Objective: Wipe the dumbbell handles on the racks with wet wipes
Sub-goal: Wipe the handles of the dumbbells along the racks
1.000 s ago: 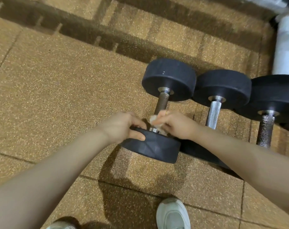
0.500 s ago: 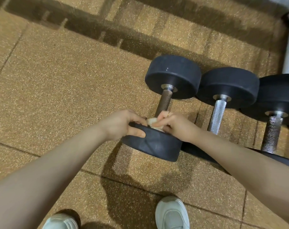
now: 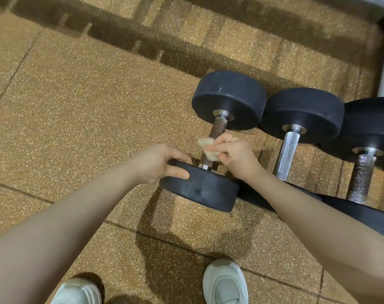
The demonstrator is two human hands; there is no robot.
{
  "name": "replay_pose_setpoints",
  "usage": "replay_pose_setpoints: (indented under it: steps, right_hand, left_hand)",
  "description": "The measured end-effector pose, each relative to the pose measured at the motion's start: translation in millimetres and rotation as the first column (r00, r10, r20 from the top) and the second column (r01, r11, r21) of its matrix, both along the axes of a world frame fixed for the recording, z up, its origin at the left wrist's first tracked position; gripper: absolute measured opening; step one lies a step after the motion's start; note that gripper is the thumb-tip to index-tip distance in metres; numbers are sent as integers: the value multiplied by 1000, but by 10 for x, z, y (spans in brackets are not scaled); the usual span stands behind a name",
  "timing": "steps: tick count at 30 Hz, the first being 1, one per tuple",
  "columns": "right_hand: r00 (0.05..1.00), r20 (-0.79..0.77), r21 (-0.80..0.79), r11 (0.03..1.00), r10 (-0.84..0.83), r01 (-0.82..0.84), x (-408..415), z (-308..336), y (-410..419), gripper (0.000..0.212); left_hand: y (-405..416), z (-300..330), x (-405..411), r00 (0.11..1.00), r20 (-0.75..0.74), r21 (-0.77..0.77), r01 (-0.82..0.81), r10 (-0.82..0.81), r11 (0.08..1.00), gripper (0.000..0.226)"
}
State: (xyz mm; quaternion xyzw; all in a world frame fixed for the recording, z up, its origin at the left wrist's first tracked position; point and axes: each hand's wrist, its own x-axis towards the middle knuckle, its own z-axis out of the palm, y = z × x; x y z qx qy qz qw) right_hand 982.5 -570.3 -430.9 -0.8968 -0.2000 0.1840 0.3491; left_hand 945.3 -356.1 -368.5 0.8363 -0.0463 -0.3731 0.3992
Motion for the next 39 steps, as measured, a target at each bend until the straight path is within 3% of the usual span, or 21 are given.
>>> replay_pose_setpoints:
  steps: [3,5,7,8,9,11,12,13,15,17,19,20,22,24,26,28,33,36,38,39]
  right_hand:
    - [941,-218,81,966,258,-246,-78,105,-36,23]
    - [965,-141,-27,974,220,-226,24,167,-30,26]
    - [989,55,-23,990,-140,142,179,169,-26,25]
    - [923,88,-6,927,-374,376,231,169,2,23]
    - [826,34,-9,826,-563,563,270,164,36,21]
    - [637,-294,-28,673,-713,739,292,116,126,17]
    - [578,-412,-31,644,-705,764,273,78,157,14]
    - [576,-437,-44,656,-691,753,251,58,161,14]
    - [687,-383,-105,768,-618,632,181,85,113,14]
    - [772,-458,-162,895,-440,415,51,142,66,19]
    - [738,-608,-183,956,-295,231,-44,199,79,26]
    - [712,-633,-206,953,-304,225,-25,220,100,25]
    - [705,-535,-251,885,-465,393,138,209,143,18]
    - [634,-397,-208,738,-664,642,308,188,165,14]
    - [495,-426,-90,579,-758,810,396,156,191,21]
    - [408,-490,-68,500,-770,863,378,104,235,20]
    - [464,-533,-140,614,-708,777,338,77,244,15]
    - [302,-750,-68,523,-588,850,336,62,172,24]
    - [298,-791,-40,531,-534,846,306,47,117,26]
    - [331,-784,-59,594,-526,802,283,44,106,20]
  left_hand:
    - [-9,18,-12,1000,4,-4,-9,9,1000,28]
    - [-12,19,-16,1000,5,1,-6,6,1000,27]
    - [-12,15,-20,1000,13,18,-6,5,1000,26]
    - [-10,15,-22,1000,15,23,-10,10,1000,26]
    - [-10,15,-25,1000,13,24,-14,13,1000,25]
    - [-15,16,-31,1000,11,20,-17,16,1000,26]
    - [-17,17,-34,1000,12,21,-20,19,1000,26]
    - [-18,17,-35,1000,13,23,-23,22,999,26]
    - [-16,12,-30,1000,16,29,-22,22,999,27]
    - [-13,9,-23,1000,14,30,-9,9,999,26]
    - [-13,11,-14,1000,10,28,-4,4,1000,25]
    - [-14,13,-16,1000,9,30,-2,2,1000,26]
    - [-13,8,-19,1000,10,28,-5,4,1000,25]
    - [-11,9,-24,1000,11,21,-17,16,1000,24]
    - [-6,7,-29,1000,16,28,-17,16,999,25]
    - [-7,-1,-31,1000,20,38,-17,16,999,26]
    - [-5,-4,-32,1000,13,40,-21,21,999,24]
    - [-7,6,-27,1000,18,40,-9,9,999,26]
    - [-11,13,-15,1000,22,40,7,-8,999,26]
    - [-12,17,-11,1000,20,39,8,-9,999,25]
